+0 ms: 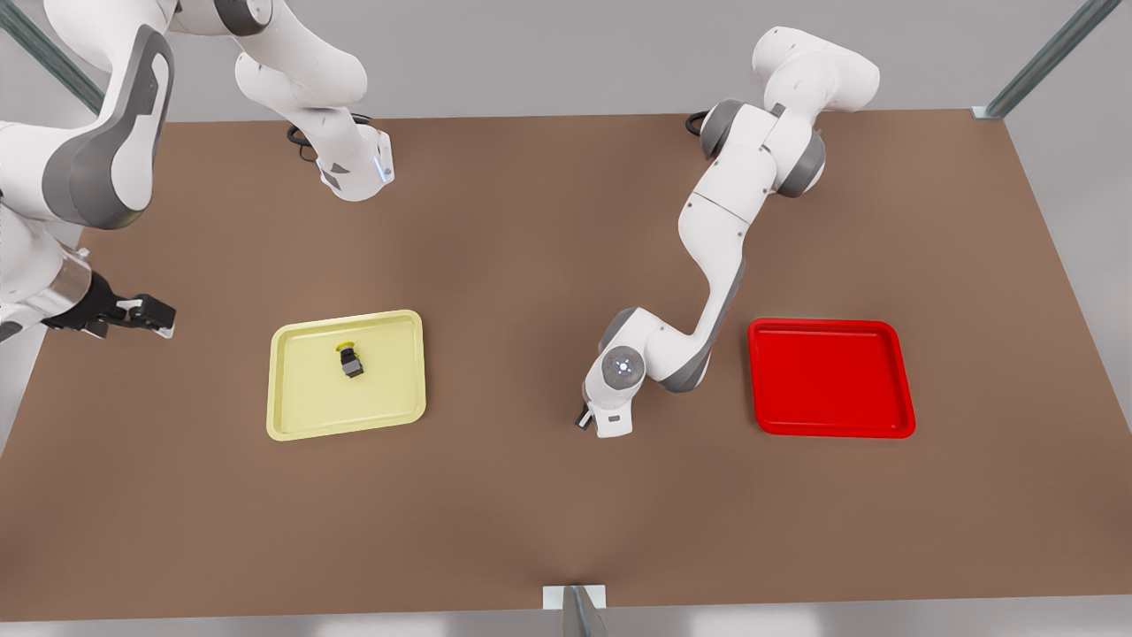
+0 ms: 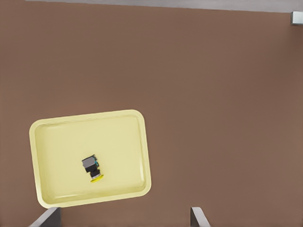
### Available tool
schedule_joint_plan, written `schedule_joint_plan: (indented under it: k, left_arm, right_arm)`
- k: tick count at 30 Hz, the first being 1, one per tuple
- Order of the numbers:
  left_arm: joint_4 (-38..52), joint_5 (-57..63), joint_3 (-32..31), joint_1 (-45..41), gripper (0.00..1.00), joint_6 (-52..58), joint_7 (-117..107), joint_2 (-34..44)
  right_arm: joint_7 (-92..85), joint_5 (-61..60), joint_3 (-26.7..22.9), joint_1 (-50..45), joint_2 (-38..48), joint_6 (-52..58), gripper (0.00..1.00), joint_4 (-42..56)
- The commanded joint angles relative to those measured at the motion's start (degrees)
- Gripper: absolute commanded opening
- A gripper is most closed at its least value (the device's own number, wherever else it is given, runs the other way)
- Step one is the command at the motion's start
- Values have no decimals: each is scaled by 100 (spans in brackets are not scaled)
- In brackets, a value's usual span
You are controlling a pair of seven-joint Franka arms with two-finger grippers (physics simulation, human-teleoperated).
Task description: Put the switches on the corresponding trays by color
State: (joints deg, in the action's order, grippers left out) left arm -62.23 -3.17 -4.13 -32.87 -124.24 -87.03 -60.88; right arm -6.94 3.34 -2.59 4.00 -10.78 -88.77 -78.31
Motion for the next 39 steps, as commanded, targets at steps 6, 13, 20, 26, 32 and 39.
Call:
schedule_joint_plan:
  k: [6,13,20,26,32,39]
  left_arm:
    - [0,9,9,0,53,40,28,41]
    - [-9,18,9,0,52,-13,37,-12]
    - [0,176,0,9,52,57,28,58]
    - [-61,255,290,18,52,1156,1381,787]
    - [-1582,255,949,26,52,998,2875,1772]
    - [-4025,176,2188,35,52,-100,5521,3046]
  right_arm:
    - [-9,0,-40,-5,5,0,100,9]
    - [-9,0,-49,-5,-12,0,100,70]
    - [-9,-9,-49,-5,-30,0,100,70]
    - [-18,-9,-58,-5,-39,0,100,106]
    - [-9,-18,-49,-5,-56,0,100,114]
    - [-9,-97,-58,4,-56,9,100,106]
